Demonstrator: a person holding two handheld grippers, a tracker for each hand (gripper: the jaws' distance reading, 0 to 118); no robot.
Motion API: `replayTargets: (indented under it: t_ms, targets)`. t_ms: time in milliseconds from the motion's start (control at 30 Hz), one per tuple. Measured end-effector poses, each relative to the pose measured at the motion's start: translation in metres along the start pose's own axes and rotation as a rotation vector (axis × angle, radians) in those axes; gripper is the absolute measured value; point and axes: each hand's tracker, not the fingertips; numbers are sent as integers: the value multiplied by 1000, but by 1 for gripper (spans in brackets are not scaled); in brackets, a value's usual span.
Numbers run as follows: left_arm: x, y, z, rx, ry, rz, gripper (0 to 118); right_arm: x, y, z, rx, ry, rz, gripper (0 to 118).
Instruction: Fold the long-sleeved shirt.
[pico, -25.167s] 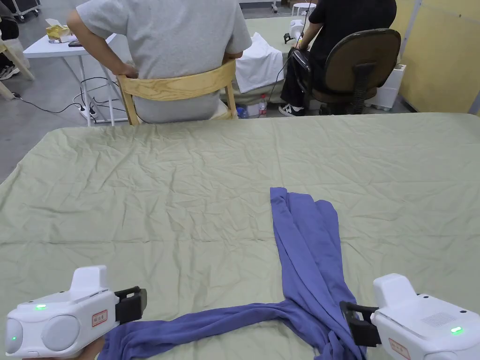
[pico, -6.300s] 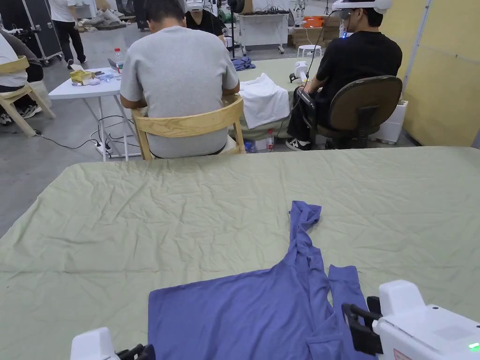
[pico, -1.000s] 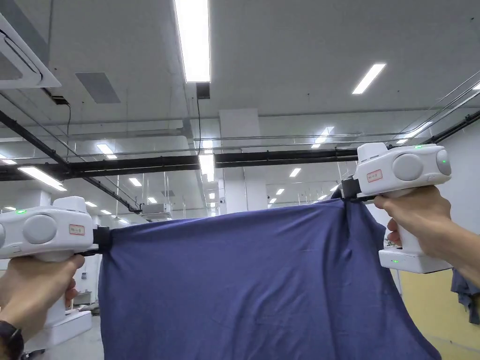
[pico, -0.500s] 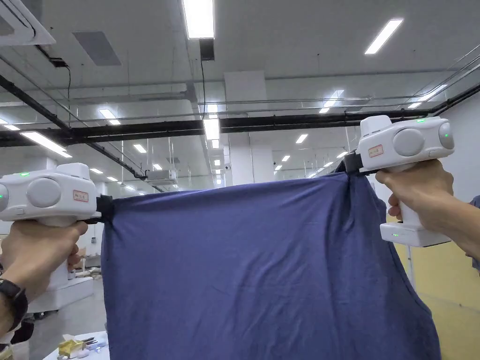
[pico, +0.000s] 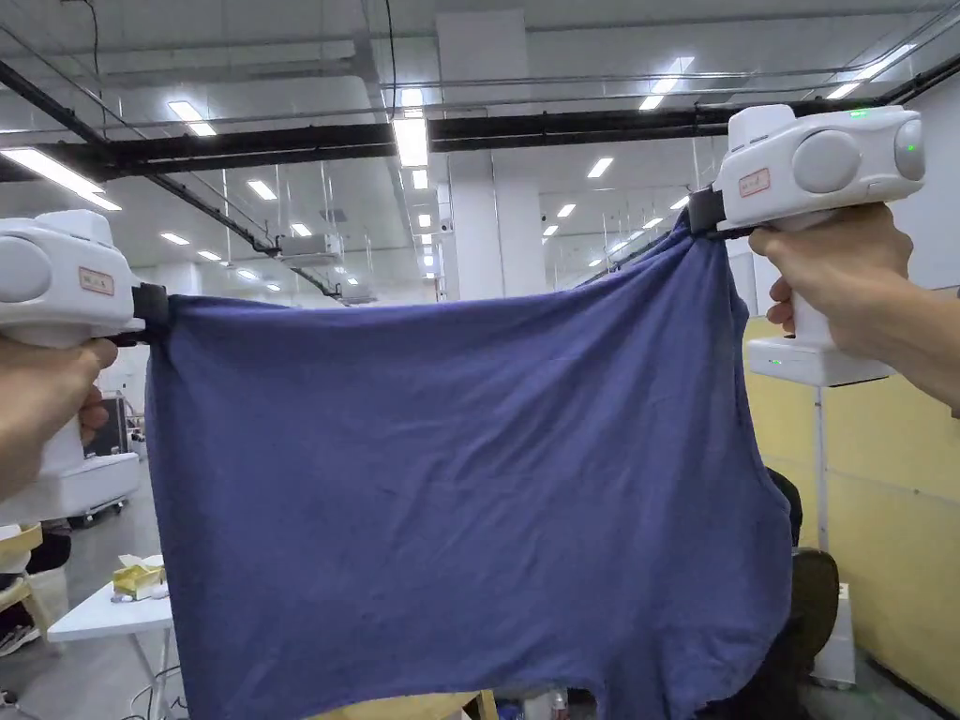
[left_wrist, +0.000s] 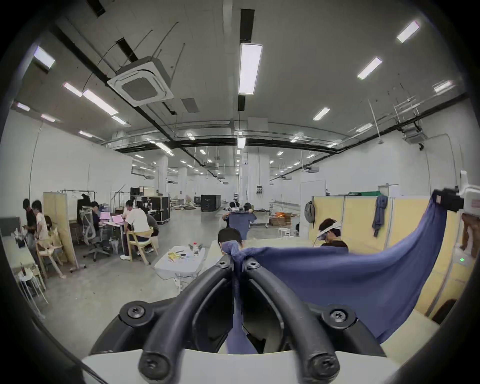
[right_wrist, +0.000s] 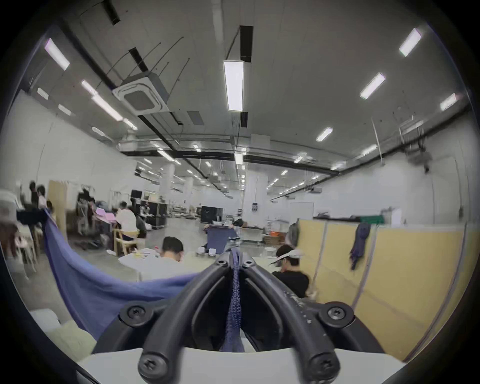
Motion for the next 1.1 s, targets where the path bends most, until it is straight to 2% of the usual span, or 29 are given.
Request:
replayTargets:
  t_ms: [33, 67, 100, 133, 167, 267, 467, 567, 600, 700, 800, 1100]
  targets:
    - [-5, -3, -3, -4, -37, 89, 2, -2, -9, -6, -7, -2, 38, 5]
    - [-7, -10, -7, 0, -91, 120, 2, -7, -24, -14, -49, 7, 76, 5]
    - [-8, -20, -14, -27, -110, 80, 2, -9, -40, -19, -60, 9, 74, 5]
    - [-6, -29, -20, -59, -55, 15, 2, -11, -55, -24, -58, 18, 73, 5]
    - [-7, -39, -21, -39, -52, -9, 2, -13, -69, -32, -117, 51, 69, 5]
    - [-14, -65, -34, -81, -41, 14, 2, -23, -112, -50, -152, 41, 106, 5]
    - [-28, -142, -40, -171, -38, -26, 2, -27, -191, -59, -264, 110, 52, 5]
    - [-41, -193, -42, -264, -39, 16, 2, -30, -236, -51, -307, 97, 94, 5]
    - [-42, -210, -42, -274, -36, -10, 2, -27, -251, -48, -332, 102, 58, 5]
    - [-46, -256, -36, -351, -51, -6, 2, -20, -291, -37, -386, 110, 31, 5]
    - [-47, -296, -28, -410, -59, 13, 2, -14, -324, -27, -437, 120, 43, 5]
    - [-31, -367, 7, -499, -78, 35, 2, -6, -386, 26, -517, 131, -16, 5]
